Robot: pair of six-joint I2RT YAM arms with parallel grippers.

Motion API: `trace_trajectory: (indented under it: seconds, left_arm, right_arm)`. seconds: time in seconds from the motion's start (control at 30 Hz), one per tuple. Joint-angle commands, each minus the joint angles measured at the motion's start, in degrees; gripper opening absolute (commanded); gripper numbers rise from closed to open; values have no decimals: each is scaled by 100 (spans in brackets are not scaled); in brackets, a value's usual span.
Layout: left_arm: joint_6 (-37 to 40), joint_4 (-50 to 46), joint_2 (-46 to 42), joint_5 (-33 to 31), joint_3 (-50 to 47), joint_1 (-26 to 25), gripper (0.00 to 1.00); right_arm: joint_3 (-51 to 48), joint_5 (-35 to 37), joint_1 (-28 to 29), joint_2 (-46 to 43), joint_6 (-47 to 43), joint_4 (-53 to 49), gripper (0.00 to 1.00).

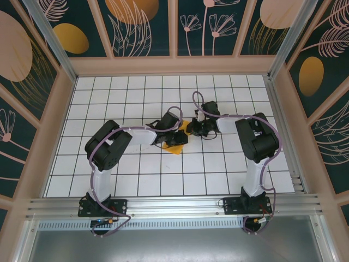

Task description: Fold a paper plane with a square sheet of paper (pick it up from the middle)

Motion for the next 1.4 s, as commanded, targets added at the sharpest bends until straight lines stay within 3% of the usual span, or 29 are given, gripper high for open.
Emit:
trace_trajectory:
  seconds: [0.0, 0.4, 0.97, 1.37]
  left_arm:
    - [157, -340, -150, 378, -330, -28, 13]
    - [-2, -144, -671, 473, -1195, -62, 11]
    - [86, -448, -1018, 327, -1650, -304, 10]
    - [68, -490, -1367, 123, -1312, -320, 10]
  right_arm:
    - [-12, 283, -14, 341, 63, -407, 8]
    - [5, 326, -44, 379, 63, -452, 8]
    - [-17, 380, -65, 387, 45, -470, 8]
    - [52, 319, -65, 188, 27, -476, 8]
